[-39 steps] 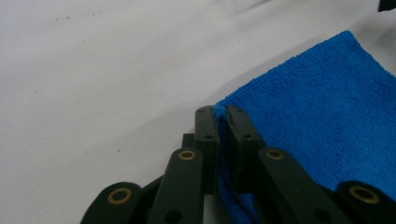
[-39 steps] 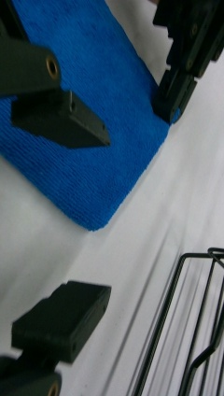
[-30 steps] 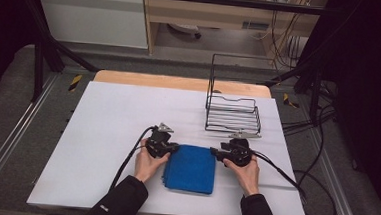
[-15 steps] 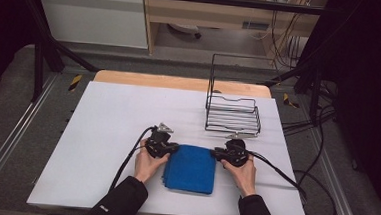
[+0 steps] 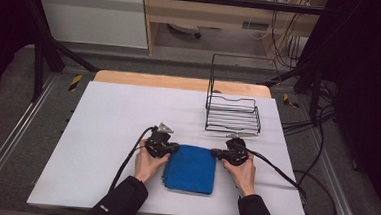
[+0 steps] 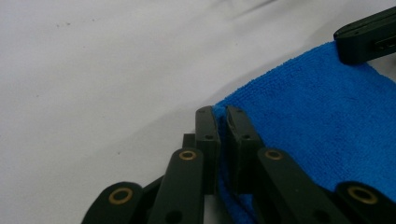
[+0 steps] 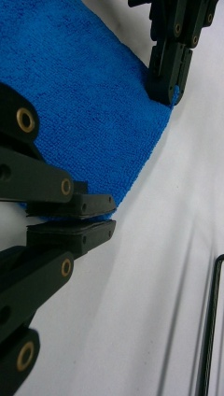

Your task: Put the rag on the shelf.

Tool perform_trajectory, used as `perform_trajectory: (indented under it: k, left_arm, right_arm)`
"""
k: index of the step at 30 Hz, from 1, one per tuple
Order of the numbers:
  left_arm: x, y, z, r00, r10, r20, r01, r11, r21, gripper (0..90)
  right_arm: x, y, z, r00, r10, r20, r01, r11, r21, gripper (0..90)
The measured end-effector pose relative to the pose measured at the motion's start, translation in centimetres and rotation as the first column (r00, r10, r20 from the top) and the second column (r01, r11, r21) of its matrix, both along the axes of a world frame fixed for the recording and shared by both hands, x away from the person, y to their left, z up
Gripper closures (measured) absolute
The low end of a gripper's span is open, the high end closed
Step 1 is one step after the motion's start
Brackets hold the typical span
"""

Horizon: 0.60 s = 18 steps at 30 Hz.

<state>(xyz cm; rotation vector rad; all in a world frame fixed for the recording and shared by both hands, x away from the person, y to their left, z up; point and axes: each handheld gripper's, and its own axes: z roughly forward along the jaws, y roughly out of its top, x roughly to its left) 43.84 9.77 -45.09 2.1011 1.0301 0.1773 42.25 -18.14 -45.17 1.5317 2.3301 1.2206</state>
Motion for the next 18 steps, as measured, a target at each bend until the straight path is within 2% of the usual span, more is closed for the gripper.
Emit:
perform_trajectory:
  k: [8,15,18]
  left_arm:
    - [-0.1,0.2,0.2,1.0,0.006,0.003,-0.006,0.9999,-0.015,85.2]
    - [-0.5,1.2,0.6,0.9996,0.02,0.02,-0.019,0.9984,-0.054,85.3]
    - [-0.6,1.6,1.0,0.9994,0.021,0.027,-0.018,0.9967,-0.079,85.3]
  right_arm:
    - [-0.4,-0.2,0.6,0.999,0.002,0.045,-0.003,0.9998,0.02,86.8]
    - [-0.9,0.4,1.5,0.9933,0.02,0.114,-0.022,0.9996,0.017,86.9]
    - [-1.2,0.5,2.0,0.991,0.017,0.132,-0.022,0.9991,0.036,86.8]
